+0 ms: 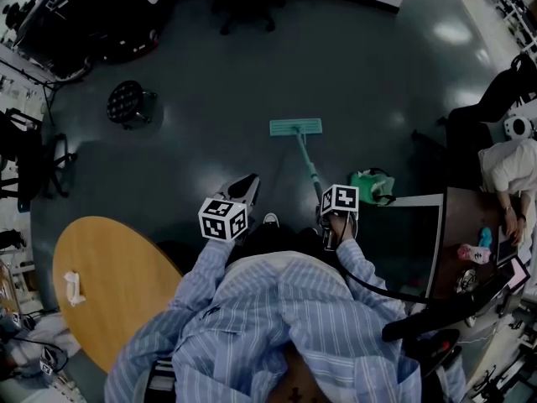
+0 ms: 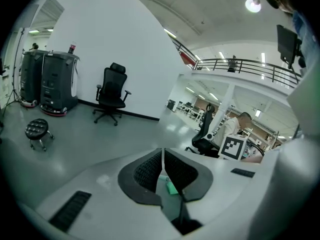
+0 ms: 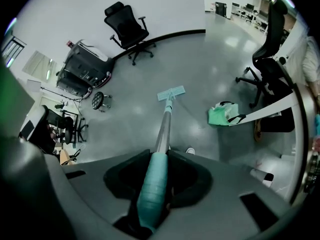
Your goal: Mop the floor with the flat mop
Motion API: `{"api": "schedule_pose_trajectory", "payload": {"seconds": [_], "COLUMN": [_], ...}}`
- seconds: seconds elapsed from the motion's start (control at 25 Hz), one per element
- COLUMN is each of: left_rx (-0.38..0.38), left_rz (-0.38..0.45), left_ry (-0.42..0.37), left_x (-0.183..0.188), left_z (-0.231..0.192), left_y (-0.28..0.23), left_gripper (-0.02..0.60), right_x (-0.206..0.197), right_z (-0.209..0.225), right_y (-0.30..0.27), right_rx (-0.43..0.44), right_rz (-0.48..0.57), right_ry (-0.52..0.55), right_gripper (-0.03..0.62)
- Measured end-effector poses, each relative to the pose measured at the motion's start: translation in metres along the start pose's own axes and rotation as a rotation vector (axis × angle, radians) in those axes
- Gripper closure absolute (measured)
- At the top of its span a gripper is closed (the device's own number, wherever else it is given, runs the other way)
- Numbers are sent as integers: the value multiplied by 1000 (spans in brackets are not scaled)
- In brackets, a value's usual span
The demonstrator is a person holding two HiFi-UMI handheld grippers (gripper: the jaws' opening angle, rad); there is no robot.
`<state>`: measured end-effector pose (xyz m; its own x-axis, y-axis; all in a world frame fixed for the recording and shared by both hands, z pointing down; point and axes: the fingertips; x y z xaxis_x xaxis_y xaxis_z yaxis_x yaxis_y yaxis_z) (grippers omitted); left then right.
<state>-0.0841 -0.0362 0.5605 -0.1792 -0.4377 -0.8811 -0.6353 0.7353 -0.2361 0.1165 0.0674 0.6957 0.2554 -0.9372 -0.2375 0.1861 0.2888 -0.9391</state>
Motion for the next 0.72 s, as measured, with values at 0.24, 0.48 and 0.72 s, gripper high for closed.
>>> {"api": "schedule_pose_trajectory", "payload": {"seconds": [0.24,0.48,0.72], "left_rx": [-24,-12,79], "left_rz": [-9,-6,14], "left_ry": [0,-5,19], "left_x": [26,37,54], "left_z": [-32,-31,-51], "left_y": [-26,-64,-113], "left_gripper": [561,561,561], "right_x": [55,120,217], "right_z": [-31,-24,-21], "right_y": [-24,-42,-70], "right_rx": [-9,-1,7], "right_rz": [6,12,7], "right_ry": [1,21,77], "right_gripper": [476,476,476]}}
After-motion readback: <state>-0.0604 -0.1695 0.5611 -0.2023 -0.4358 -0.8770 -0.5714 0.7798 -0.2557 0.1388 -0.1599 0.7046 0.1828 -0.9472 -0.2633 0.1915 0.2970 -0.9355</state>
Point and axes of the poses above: the fingertips, and each gripper's own axes: y backward along the fingers, z to its right, x out of its top, and after that the axes turned 14 degrees about z, right-handed
